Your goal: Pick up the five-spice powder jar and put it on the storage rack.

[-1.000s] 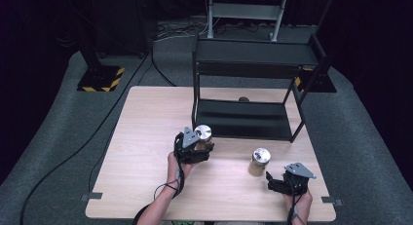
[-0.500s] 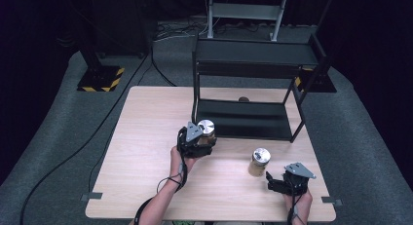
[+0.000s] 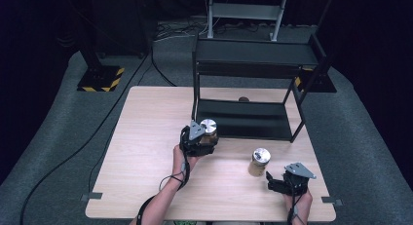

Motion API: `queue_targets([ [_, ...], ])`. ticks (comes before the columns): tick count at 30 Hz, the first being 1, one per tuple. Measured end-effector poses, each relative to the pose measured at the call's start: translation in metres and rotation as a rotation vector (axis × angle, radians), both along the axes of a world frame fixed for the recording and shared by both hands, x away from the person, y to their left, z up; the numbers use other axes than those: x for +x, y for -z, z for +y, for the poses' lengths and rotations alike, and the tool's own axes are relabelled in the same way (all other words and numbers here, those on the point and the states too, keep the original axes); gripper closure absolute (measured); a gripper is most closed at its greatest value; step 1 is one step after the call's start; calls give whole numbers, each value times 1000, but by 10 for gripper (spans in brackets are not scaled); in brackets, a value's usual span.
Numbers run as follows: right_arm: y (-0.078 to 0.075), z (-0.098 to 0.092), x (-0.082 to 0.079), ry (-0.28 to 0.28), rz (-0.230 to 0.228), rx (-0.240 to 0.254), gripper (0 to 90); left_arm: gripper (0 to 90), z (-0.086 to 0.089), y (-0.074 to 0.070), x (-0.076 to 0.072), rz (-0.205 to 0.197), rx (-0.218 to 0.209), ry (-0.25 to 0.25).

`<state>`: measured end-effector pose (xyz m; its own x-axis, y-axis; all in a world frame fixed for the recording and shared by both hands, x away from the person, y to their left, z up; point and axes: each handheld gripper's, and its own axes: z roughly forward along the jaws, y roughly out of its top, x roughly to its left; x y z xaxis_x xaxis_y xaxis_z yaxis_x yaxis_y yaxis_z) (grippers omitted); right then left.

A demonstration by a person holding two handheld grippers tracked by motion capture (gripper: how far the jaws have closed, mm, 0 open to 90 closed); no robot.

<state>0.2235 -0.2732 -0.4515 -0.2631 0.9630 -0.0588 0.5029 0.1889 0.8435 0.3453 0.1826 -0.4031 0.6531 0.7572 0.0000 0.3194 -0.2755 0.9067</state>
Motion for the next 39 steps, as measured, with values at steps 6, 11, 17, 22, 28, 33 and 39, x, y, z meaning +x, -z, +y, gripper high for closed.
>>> queue_targets([
  [6,0,1,0,2,1,-2,0,314,-3,-2,6,-2,6,-2],
  [11,0,1,0,1,2,-3,0,314,-5,-3,10,-2,6,-8],
  [17,0,1,0,3,1,-4,0,314,-9,-4,16,0,13,-7],
  [22,0,1,0,3,2,-2,0,314,-12,-5,20,2,14,-7],
  [28,0,0,0,4,-2,-1,0,314,-15,-6,24,3,22,-1],
  [33,0,1,1,2,3,-3,0,314,-16,-6,27,2,13,-5],
  [39,0,1,0,4,1,-1,0,314,-18,-8,32,1,21,-5],
])
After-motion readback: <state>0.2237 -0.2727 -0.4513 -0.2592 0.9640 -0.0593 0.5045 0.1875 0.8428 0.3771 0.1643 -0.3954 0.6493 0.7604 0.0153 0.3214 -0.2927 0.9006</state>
